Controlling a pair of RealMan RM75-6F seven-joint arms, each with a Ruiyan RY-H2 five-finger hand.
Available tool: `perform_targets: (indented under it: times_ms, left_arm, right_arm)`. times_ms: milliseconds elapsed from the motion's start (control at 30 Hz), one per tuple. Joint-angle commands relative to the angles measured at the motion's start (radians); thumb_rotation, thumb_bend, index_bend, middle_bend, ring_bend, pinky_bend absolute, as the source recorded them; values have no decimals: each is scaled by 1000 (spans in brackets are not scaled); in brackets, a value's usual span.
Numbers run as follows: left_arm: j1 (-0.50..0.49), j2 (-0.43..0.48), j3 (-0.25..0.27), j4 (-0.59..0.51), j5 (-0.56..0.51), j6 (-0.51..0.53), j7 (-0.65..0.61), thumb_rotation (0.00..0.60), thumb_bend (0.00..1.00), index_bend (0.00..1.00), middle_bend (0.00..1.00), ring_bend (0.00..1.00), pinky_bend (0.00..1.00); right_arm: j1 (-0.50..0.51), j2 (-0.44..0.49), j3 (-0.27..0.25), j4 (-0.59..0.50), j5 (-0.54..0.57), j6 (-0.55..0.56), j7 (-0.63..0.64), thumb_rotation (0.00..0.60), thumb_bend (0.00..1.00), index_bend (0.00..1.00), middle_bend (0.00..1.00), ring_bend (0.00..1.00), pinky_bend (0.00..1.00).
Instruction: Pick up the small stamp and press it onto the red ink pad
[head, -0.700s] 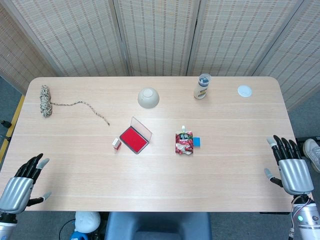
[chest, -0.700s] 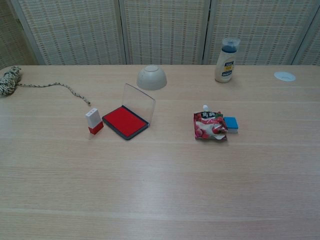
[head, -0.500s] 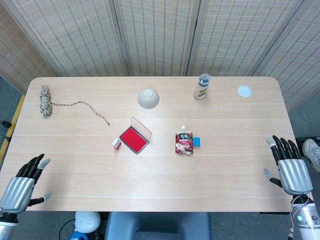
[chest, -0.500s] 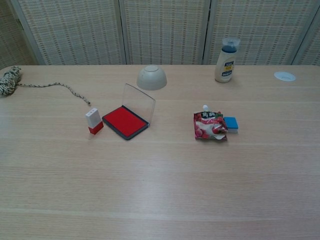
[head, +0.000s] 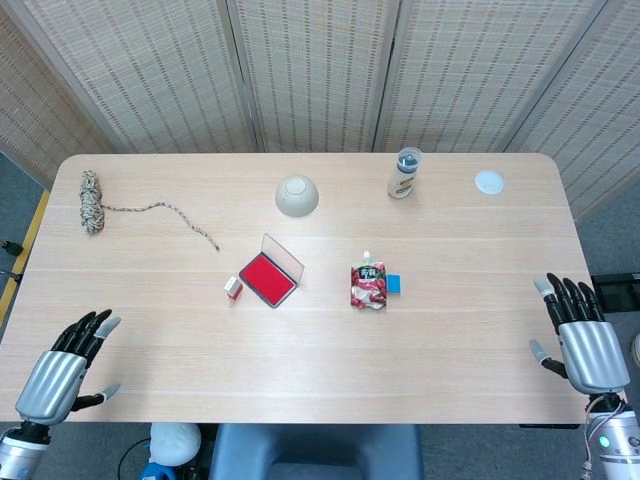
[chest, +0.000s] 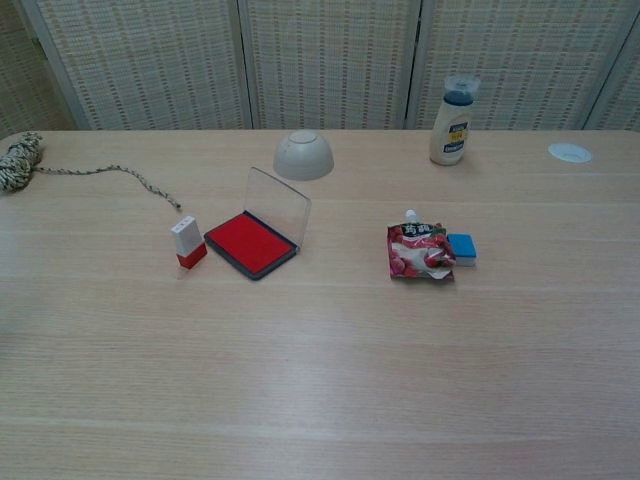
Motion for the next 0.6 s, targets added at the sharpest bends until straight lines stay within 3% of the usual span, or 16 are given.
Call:
perform_targets:
  times_ms: [33, 100, 167, 400, 600]
  left_arm:
    - [-39, 37, -22, -54, -13, -47, 34, 600, 206, 0, 649, 323, 240]
    - [-62, 61, -38, -94, -33, -81, 78, 600, 206, 0, 781, 486, 332]
    - [-92, 78, -60, -143, -61, -127, 150, 600, 206, 0, 845, 579, 401]
    - [-223, 89, -121, -235, -114, -295, 242, 600, 206, 64, 935, 735, 460]
    - [-338, 60, -169, -230, -180, -436, 269, 600, 206, 165, 994, 846, 631]
  right_arm:
    - [-5, 1, 0, -1, -5, 8, 9, 600, 282, 0, 0, 0, 0]
    - [-4, 5, -1, 0, -3, 4, 13, 600, 282, 0, 0, 0, 0]
    - [0, 9, 1, 0, 2, -4, 18, 600, 283, 0, 0, 0, 0]
    - [9, 9, 9, 2, 26, -27, 16, 600, 282, 0, 0, 0, 0]
    - [16, 18, 15, -2, 50, -49, 26, 600, 282, 0, 0, 0, 0]
